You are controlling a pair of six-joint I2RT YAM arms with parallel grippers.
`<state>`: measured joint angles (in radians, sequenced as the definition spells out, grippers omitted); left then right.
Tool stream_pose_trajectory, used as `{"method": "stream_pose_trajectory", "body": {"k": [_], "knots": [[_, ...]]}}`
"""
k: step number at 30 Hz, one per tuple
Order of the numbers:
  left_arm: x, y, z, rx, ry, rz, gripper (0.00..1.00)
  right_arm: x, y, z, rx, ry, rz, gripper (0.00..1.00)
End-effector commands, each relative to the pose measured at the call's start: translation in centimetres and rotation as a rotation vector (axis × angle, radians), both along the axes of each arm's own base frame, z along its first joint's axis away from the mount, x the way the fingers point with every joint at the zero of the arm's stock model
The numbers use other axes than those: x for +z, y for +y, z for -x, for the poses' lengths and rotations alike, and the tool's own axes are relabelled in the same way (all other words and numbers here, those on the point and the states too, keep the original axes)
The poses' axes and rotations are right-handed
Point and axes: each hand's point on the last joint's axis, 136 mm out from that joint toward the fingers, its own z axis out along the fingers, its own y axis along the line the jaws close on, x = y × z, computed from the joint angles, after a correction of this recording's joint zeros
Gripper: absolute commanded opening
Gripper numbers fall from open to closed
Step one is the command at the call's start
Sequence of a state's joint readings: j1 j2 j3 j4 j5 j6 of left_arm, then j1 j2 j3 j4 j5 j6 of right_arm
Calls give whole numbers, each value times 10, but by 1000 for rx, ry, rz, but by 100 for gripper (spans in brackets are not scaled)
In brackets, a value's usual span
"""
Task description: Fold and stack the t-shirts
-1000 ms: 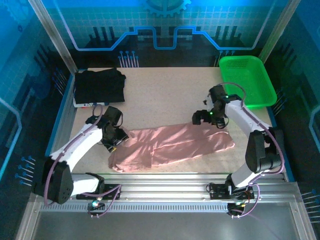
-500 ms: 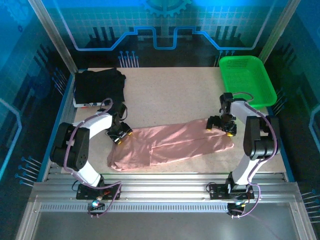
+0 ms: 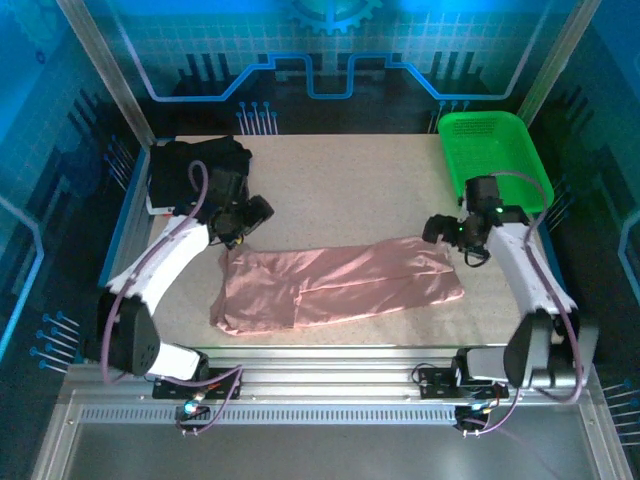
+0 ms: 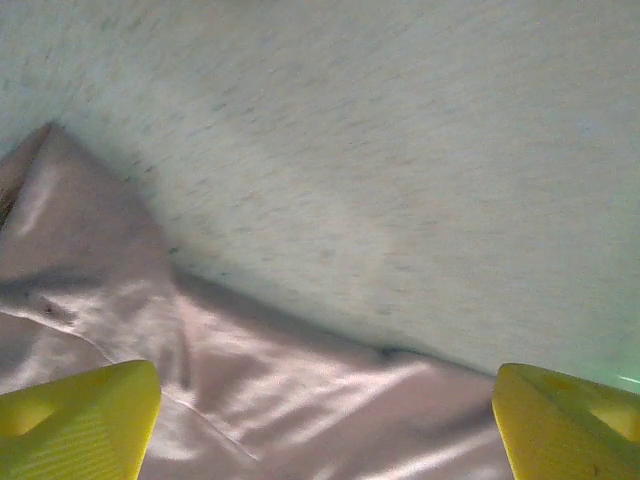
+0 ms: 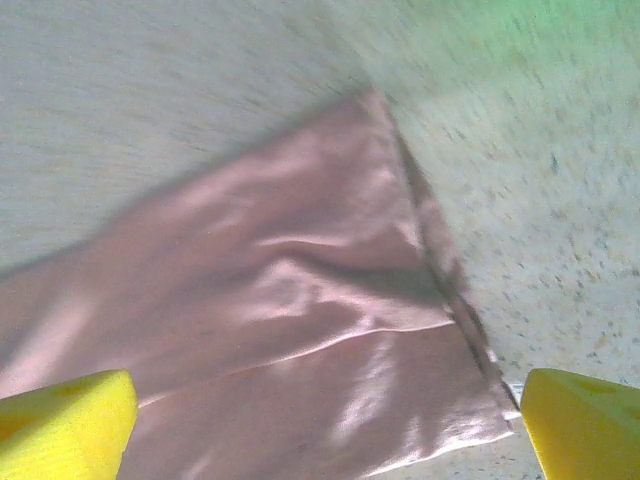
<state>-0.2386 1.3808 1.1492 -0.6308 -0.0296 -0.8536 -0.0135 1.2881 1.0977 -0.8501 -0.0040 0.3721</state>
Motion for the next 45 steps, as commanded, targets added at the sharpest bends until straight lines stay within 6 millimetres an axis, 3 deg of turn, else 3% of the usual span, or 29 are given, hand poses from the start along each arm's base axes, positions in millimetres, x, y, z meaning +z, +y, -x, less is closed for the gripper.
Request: {"method": "stream_pose_trajectory", "body": {"k": [1,4,6,7,10,11,14,18,25,33,38,41,45], "knots": [[16,10,23,-20,9,-71,89,26,28,4,183,-9,-103,100],[-6,10,38,-66,128,-116,88,3,42,13,259,160,-127,90],[-37,5,47,-100,254,-112,82,-30,48,21,276,311,-116,69],[-53,-1,50,-120,307,-95,71,-48,50,25,275,385,-99,52],[-91,-12,49,-140,387,-65,47,-89,57,32,257,493,-46,20],[-103,-14,47,-144,415,-65,38,-101,59,34,247,511,-34,14],[-133,-22,38,-187,471,-81,24,-126,58,39,233,562,39,11],[-160,-39,13,-256,528,-88,11,-141,60,48,254,615,116,8],[-183,-59,-53,-314,520,-109,4,-147,81,70,303,663,149,8],[-164,-103,-174,-322,295,-31,1,-149,154,84,421,665,-6,9],[-154,-140,-240,-290,122,165,2,-153,208,84,474,693,-113,9],[-155,-151,-267,-268,25,255,4,-157,244,81,503,698,-172,9],[-165,-143,-287,-239,-19,307,4,-161,288,66,459,664,-300,9]]}}
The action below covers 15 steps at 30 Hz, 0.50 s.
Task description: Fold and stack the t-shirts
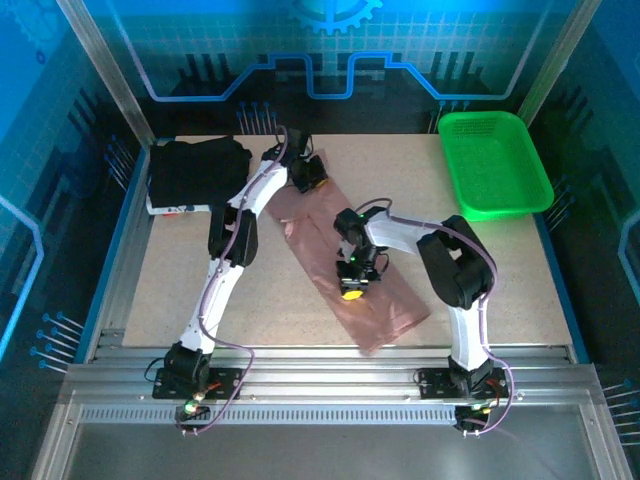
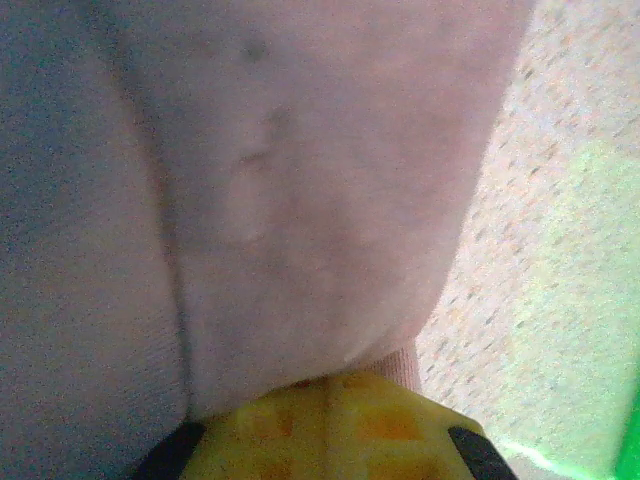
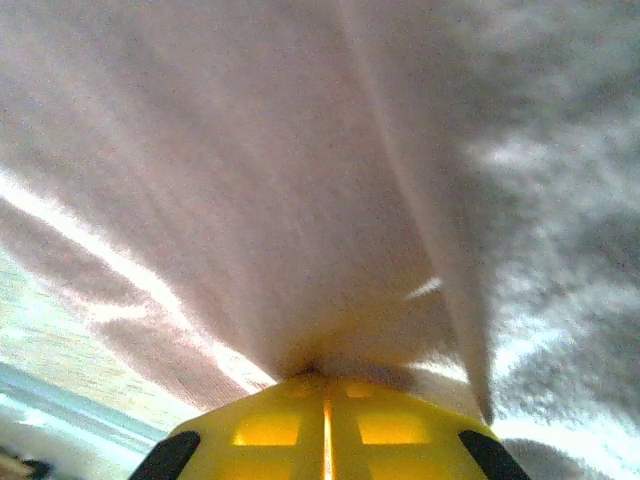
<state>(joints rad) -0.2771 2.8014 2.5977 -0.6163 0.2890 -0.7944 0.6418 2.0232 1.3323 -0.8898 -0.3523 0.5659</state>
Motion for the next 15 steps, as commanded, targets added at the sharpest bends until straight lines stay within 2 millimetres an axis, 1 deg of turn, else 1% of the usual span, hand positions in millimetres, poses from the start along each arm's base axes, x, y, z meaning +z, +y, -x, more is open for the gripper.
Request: {"method": "stream_pose_trajectory", "body": {"k": [1,4,6,8,10,11,12,13,15], "knots": [[-20,9,-21,49,-10,90,5,-17,48,-16,-106,17,-120,9],[-29,16,-33,72,-30,136,5,-21,74,-30,-159,24,-157,8],[-29,17,-41,81,-58,152,6,-23,91,-37,-184,23,-173,8],[-23,13,-50,86,-111,181,7,-26,108,-47,-227,34,-198,8],[-16,11,-58,100,-142,213,8,-22,124,-58,-260,43,-237,9],[-8,9,-61,102,-159,240,9,-19,127,-61,-274,41,-241,10],[5,5,-64,96,-184,270,12,-16,131,-64,-284,38,-253,10],[22,2,-67,87,-210,299,21,-8,137,-67,-284,33,-280,13],[64,-1,-67,69,-252,339,42,10,140,-64,-247,19,-301,22]]}}
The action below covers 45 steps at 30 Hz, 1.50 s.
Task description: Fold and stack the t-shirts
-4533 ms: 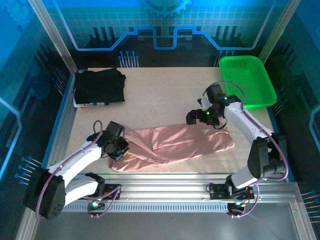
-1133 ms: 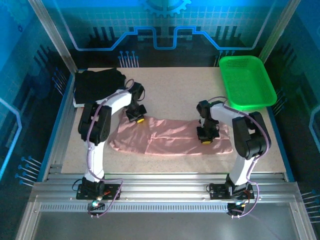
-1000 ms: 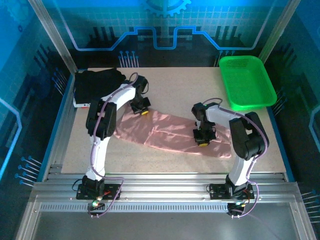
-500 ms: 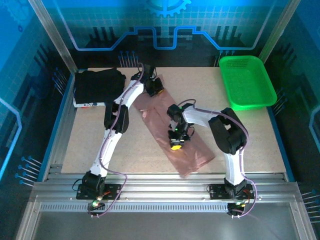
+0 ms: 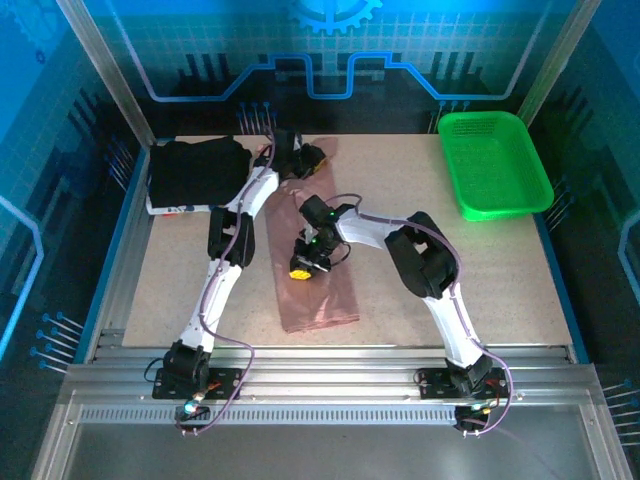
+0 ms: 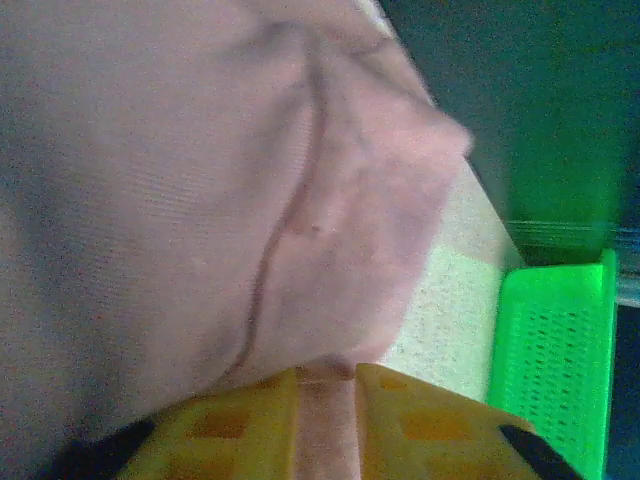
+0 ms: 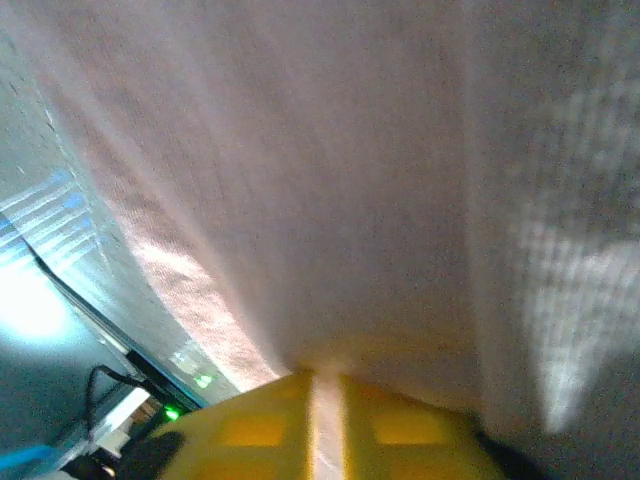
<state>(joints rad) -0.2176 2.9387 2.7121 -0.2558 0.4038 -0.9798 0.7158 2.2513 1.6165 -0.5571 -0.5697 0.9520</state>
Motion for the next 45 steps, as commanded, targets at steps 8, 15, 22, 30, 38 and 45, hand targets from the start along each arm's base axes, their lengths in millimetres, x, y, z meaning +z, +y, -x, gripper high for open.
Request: {"method": "stream_pose_trajectory", "body": {"k": [8,15,22,30,38,45], "knots": [[265,10,74,-96,-268,38,99,114,-46,44,145,-220,16,63],[308,46,222,-85,-222,-163,99,129,-141,99,201,-330,109,77],[189,48,403,-108,76,-307,92,116,-172,102,187,-397,49,77],[64,59,521,-56,321,-344,85,57,-170,108,165,-279,34,73],[8,62,547,-14,440,-349,74,28,-158,116,194,-222,70,70],[-15,58,543,26,433,-272,68,7,-157,121,202,-192,127,70]]}}
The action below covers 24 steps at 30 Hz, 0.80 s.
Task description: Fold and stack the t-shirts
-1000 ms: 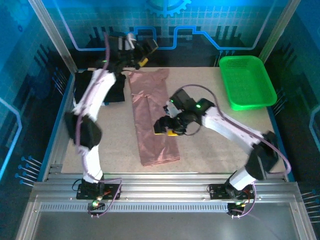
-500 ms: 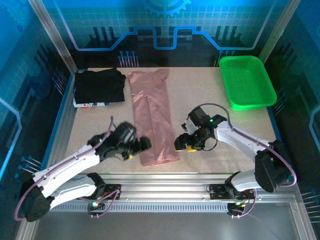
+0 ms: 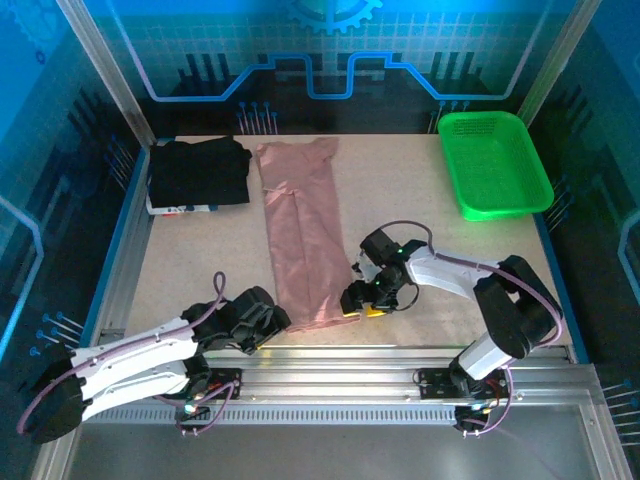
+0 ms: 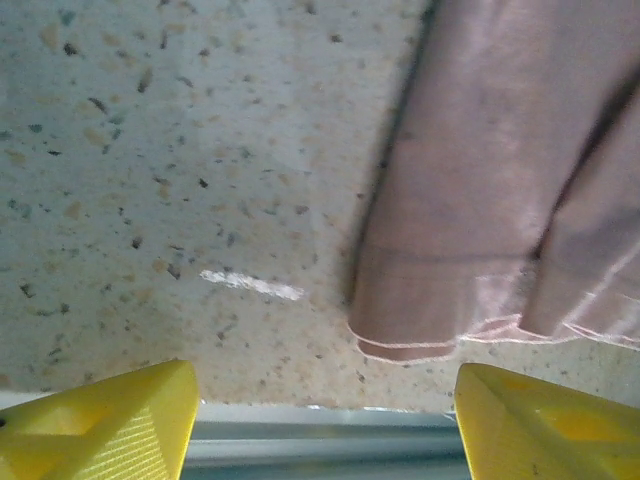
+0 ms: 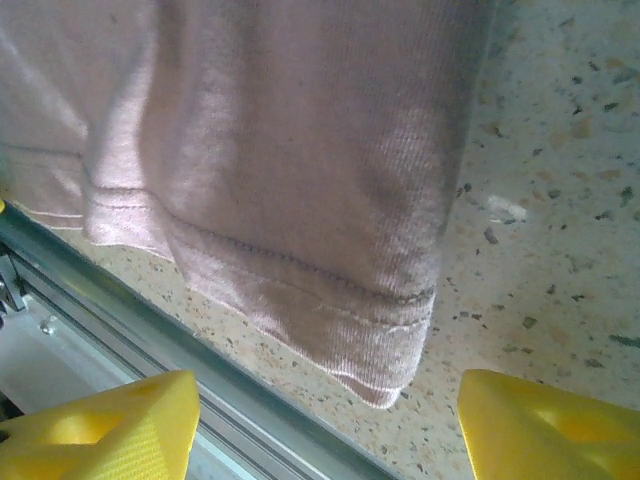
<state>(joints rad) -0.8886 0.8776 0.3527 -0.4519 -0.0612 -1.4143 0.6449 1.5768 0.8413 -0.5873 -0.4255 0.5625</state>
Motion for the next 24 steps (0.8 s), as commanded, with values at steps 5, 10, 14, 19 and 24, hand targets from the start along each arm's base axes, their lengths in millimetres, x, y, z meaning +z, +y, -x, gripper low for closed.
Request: {"method": "stream_pose_trajectory", "body": {"k": [5,10,14,19,24], "knots": [[-2,-24,-26,69,-90,114,65,-15,5,-3,-32,7,25,68],[-7,-37,-39,93,-108,142,61,-18,10,-11,-39,8,30,65],[-2,-50,-53,93,-146,163,59,-24,11,-12,-37,21,43,63],[6,-62,-65,80,-168,175,58,-17,21,-23,-33,3,29,61],[13,-58,-69,92,-174,181,57,-16,23,-24,-28,3,27,60]]}}
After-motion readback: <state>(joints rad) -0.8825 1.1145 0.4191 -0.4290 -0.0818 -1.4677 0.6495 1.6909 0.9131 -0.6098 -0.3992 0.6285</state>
